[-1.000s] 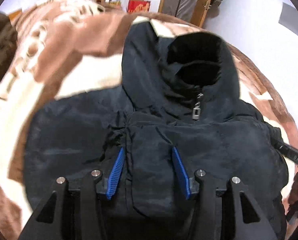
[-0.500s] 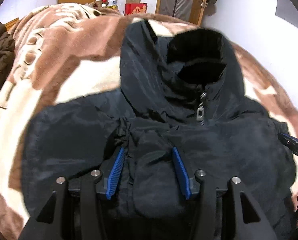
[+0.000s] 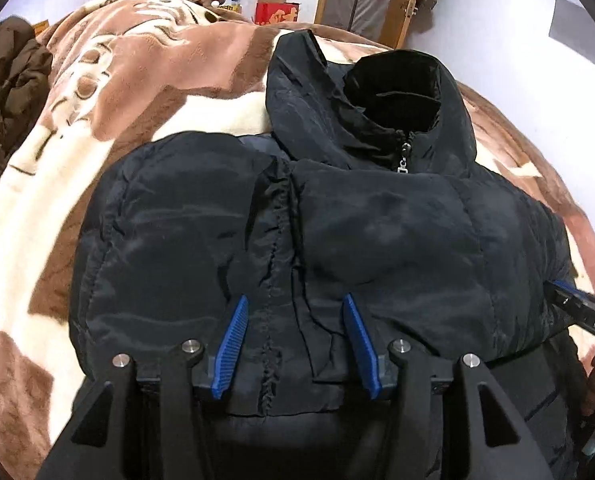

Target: Fold large clothes

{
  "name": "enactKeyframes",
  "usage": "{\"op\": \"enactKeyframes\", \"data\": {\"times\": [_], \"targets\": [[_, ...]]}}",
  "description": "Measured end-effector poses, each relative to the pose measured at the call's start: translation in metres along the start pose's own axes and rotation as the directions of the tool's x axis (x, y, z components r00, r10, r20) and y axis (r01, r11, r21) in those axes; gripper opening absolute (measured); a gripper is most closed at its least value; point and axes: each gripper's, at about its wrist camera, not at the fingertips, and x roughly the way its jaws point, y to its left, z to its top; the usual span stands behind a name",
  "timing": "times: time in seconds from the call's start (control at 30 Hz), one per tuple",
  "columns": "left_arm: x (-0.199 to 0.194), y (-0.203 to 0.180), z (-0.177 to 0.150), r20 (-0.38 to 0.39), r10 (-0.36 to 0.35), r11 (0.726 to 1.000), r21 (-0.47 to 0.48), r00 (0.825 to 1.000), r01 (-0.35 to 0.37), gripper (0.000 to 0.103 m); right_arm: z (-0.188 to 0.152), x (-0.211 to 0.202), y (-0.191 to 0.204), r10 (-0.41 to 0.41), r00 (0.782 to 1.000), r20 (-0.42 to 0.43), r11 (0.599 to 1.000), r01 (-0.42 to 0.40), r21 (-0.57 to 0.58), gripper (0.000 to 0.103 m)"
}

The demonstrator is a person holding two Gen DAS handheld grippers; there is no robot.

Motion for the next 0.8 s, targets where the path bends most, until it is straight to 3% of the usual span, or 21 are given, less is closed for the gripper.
{"op": "enactKeyframes", "data": {"times": [0.13, 0.37, 0.57, 0.7, 0.8], "targets": [[-0.025, 0.002, 0.0, -0.003, -0.018, 1.0, -0.017, 1.0, 0.018, 0.052, -0.001, -0.035, 0.001, 0.017, 0.999, 0.032, 0.999, -0.018, 0.043, 0.048], [-0.11, 0.002, -0.021, 0.057, -0.036, 0.999, -0.005, 0.998, 0.037, 0.052, -0.012, -0.131, 0.019, -0.024, 0.979, 0.202, 1.0, 0.022, 0.013, 0.048], [-0.178, 0.006, -0.029, 0.13, -0.034, 0.999, 0.005, 0.991, 0.034, 0.052, -0.002, -0.199, 0.043, -0.026, 0.945, 0.325, 0.998, 0.041, -0.041, 0.048], [-0.216, 0.011, -0.031, 0.177, -0.048, 0.999, 0.005, 0.983, 0.048, 0.052, -0.001, -0.247, 0.059, -0.015, 0.905, 0.425, 0.998, 0.039, -0.049, 0.048], [-0.244, 0.012, -0.038, 0.211, -0.054, 0.999, 0.006, 0.976, 0.054, 0.052, -0.009, -0.276, 0.071, 0.002, 0.888, 0.461, 0.998, 0.025, -0.052, 0.048]]}}
